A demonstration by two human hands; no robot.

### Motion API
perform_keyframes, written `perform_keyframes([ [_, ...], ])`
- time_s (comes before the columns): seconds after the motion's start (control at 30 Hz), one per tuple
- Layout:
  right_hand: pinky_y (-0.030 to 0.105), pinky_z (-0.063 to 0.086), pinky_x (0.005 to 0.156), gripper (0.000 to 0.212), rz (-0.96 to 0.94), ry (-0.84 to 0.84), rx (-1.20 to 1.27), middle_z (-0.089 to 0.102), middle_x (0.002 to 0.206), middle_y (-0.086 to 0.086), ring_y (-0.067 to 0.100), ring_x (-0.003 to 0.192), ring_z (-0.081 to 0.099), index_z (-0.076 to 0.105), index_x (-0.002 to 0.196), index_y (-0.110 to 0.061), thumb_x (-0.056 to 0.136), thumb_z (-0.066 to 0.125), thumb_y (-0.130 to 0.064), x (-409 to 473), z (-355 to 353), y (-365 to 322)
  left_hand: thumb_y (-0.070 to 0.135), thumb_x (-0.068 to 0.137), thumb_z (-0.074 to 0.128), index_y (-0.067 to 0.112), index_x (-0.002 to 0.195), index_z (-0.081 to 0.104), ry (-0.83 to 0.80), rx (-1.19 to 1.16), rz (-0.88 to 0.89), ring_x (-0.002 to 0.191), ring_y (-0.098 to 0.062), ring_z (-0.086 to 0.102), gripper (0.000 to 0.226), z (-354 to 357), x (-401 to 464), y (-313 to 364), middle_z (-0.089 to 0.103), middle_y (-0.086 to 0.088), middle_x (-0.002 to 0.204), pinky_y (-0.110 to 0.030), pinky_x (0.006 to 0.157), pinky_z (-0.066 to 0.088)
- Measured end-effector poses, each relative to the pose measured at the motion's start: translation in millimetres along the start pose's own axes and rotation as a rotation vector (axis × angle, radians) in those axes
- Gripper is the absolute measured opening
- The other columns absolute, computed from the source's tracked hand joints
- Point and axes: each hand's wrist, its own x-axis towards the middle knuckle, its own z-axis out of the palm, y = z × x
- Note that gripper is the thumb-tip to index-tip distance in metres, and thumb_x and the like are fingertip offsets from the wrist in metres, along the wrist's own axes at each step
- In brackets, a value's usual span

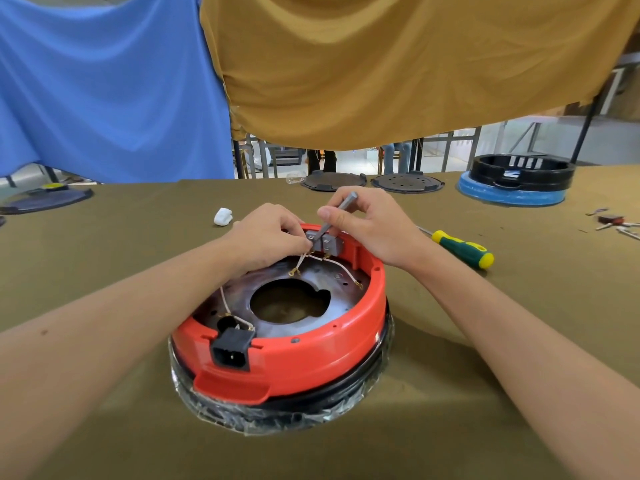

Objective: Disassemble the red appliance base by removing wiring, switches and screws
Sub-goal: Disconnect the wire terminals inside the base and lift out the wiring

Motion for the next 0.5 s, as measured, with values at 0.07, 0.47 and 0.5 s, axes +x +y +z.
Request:
perform_keyframes([
  [0.07, 0.031, 0.048, 0.069, 0.022, 0.030, -0.002, 0.043, 0.070, 0.072, 0.003, 0.025, 0.074, 0.067, 0.066, 0.080, -0.011, 0.096, 0.065, -0.027, 2.0, 0.2, 0.3, 0.022, 0.081, 0.074, 0.014, 0.067, 0.076, -0.002, 0.000, -0.008, 0.095, -0.013, 0.061, 0.016, 0.0, 0.1, -0.4, 0.069, 0.006, 0.098, -0.048, 0.098, 0.044],
  [0.47, 0.037, 0.052, 0.070, 0.031, 0.141, 0.053, 0.156, 0.068, 0.070, 0.013, 0.016, 0.064, 0.062, 0.063, 0.083, 0.005, 0.099, 0.060, -0.022, 12.9, 8.0, 0.1, 0.019, 0.081, 0.074, 0.014, 0.066, 0.075, -0.008, -0.002, -0.005, 0.094, -0.010, 0.061, 0.016, 0.1, -1.4, 1.4, 0.068, 0.007, 0.097, -0.047, 0.096, 0.046],
  [0.5, 0.038, 0.051, 0.070, 0.030, 0.136, 0.064, 0.159, 0.069, 0.071, 0.015, 0.018, 0.064, 0.062, 0.063, 0.082, 0.004, 0.098, 0.060, -0.022, 11.7, 8.5, 0.4, 0.018, 0.081, 0.074, 0.013, 0.067, 0.075, -0.009, -0.002, -0.002, 0.093, -0.010, 0.062, 0.016, 0.0, -1.6, 1.8, 0.069, 0.006, 0.097, -0.045, 0.095, 0.047],
])
